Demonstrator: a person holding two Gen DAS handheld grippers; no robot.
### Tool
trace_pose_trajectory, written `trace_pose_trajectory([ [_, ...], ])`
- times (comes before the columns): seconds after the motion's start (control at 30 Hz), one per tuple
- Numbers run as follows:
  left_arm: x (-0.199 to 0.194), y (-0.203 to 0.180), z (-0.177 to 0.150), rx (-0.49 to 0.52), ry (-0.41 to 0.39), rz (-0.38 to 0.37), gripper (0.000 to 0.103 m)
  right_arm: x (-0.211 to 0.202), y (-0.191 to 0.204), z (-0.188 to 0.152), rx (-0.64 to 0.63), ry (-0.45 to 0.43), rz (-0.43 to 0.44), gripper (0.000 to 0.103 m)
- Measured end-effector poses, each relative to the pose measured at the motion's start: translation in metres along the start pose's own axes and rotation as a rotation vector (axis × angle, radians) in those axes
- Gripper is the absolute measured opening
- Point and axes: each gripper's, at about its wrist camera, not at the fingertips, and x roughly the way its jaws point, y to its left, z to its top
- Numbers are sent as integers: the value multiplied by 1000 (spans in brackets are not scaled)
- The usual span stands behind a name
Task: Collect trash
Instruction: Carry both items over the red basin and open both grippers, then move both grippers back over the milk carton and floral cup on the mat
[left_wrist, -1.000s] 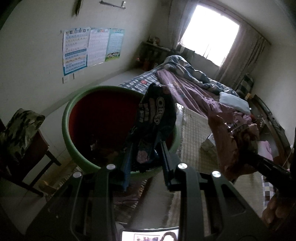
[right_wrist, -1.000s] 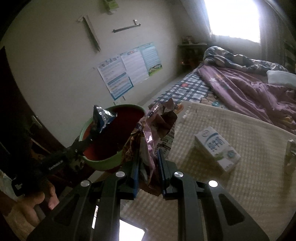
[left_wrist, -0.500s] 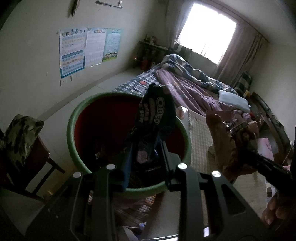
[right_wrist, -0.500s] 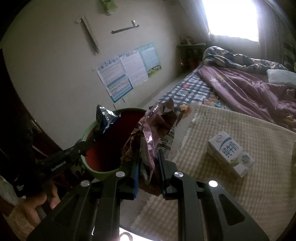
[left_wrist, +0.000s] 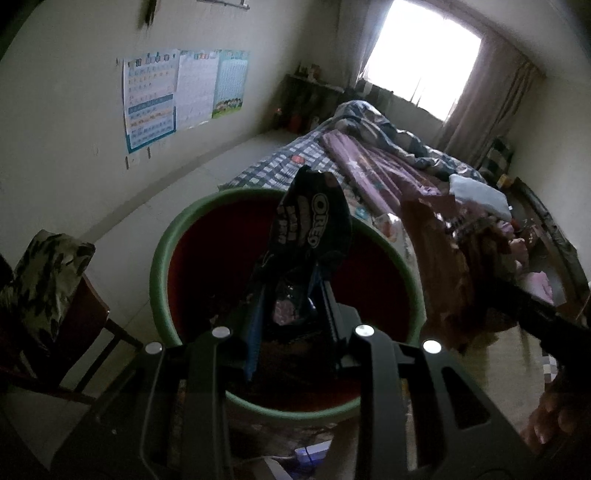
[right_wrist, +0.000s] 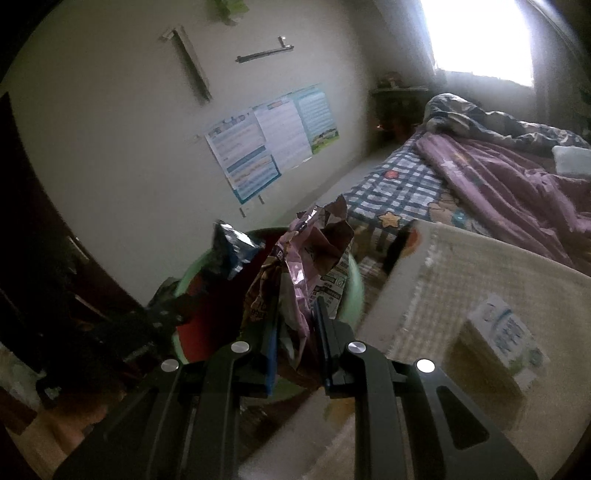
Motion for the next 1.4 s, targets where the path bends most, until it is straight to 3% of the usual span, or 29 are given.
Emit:
trace_pose_trajectory([
  [0.2, 14, 5, 2, -23, 15, 22, 30, 23, 13, 7, -24, 24, 17, 21],
  [0.23, 14, 7, 2, -29, 14, 22, 33, 25, 13, 7, -19, 25, 20, 29],
  [0.3, 14, 11, 2, -45, 8, 25, 54, 24, 12, 6, -8, 16, 31, 43],
  [0.33, 13, 13, 2, -54, 0, 28, 55, 23, 12, 7, -6, 10, 31, 47],
  [0.5, 9, 12, 1, -86, -2, 43, 67, 8, -2, 5, 27, -7, 15, 49],
  [0.7, -6, -25, -2, -53, -22, -2, 72, -26, -45, -12, 90, -32, -75, 57],
  [0.93, -10, -95, -17, 21, 4, -121, 77, -72, -131, -34, 100, -55, -376, 58],
  [1.07, -5, -133, -33, 68, 44, -159, 77, -65, -177, -43, 72, 14, -498, 58],
  [1.2, 0, -157, -44, 88, 85, -160, 78, -54, -207, -52, 51, 74, -512, 58],
  [1.4, 10, -175, -59, 59, 127, -148, 78, -36, -232, -58, 36, 145, -437, 58],
])
